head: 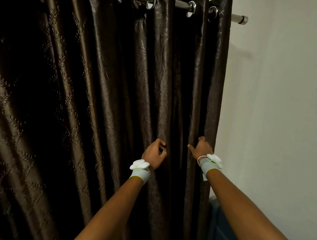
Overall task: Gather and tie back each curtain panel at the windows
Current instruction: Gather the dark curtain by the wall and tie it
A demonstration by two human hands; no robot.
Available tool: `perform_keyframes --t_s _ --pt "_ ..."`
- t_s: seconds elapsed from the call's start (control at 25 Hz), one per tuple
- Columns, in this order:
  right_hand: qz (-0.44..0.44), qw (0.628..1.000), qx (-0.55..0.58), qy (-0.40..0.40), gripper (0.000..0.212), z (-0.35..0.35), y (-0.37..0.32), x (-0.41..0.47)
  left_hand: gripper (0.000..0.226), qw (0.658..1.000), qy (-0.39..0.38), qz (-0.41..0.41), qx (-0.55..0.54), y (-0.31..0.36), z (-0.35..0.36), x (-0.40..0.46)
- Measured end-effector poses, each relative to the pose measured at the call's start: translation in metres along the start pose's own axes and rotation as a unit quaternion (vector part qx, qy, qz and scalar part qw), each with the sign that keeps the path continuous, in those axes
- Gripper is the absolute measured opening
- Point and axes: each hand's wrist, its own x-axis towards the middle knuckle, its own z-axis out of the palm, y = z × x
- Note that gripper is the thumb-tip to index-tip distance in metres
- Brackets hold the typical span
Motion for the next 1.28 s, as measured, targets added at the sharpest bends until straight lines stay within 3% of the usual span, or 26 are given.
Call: perform_keyframes --t_s 0.2,0.32,0.44,0.64,0.72,0.84,0.92,1.0,1.04,1.16,1.2,1.28 --pt "0.023 1.000 -0.008 0.003 0.071 0.004 -0.008 -0.003 0.019 1.000 -0.008 0.003 -0.015 -0.003 0.001 -0.001" --pt "0.033 0.999 -0.015 0.025 0.050 0.002 -0.009 -0.002 0.019 1.000 -0.020 0.004 -0.023 -0.003 0.002 0.002" --pt "0.007 1.000 -0.029 -0.009 0.033 0.002 -0.015 -0.006 0.021 0.999 -0.030 -0.006 -0.038 0.003 0.007 0.012" --pt "-0.135 0.987 0.036 -0.085 0.026 0.020 -0.038 -0.021 0.065 0.984 -0.048 -0.126 -0.118 0.037 0.030 0.044" --pt "-0.174 0.977 0.062 -0.111 0.032 0.025 -0.047 -0.025 0.072 0.970 -0.022 -0.182 -0.162 0.047 0.034 0.053" --pt "-0.214 0.960 0.118 -0.139 0.026 0.017 -0.049 -0.021 0.053 0.960 0.046 -0.244 -0.133 0.048 0.032 0.066" --pt "-0.269 0.938 0.136 -0.173 0.017 0.011 -0.043 -0.014 0.044 0.957 0.065 -0.270 -0.089 0.044 0.030 0.069" --pt "-0.261 0.928 0.177 -0.196 0.008 0.009 -0.030 -0.008 0.043 0.957 0.063 -0.274 -0.066 0.042 0.028 0.067" --pt "-0.230 0.931 0.223 -0.175 0.012 0.007 -0.023 -0.004 0.043 0.960 0.060 -0.265 -0.062 0.041 0.028 0.066" --pt "-0.106 0.956 0.271 0.033 0.037 0.003 0.008 0.019 0.041 0.966 0.049 -0.243 -0.077 0.037 0.030 0.061" --pt "-0.050 0.964 0.254 0.061 0.053 0.000 0.018 0.026 0.043 0.965 0.046 -0.246 -0.079 0.036 0.031 0.059" --pt "0.041 0.967 0.249 0.041 0.090 -0.004 0.032 0.037 0.043 0.964 0.042 -0.248 -0.086 0.038 0.032 0.056"
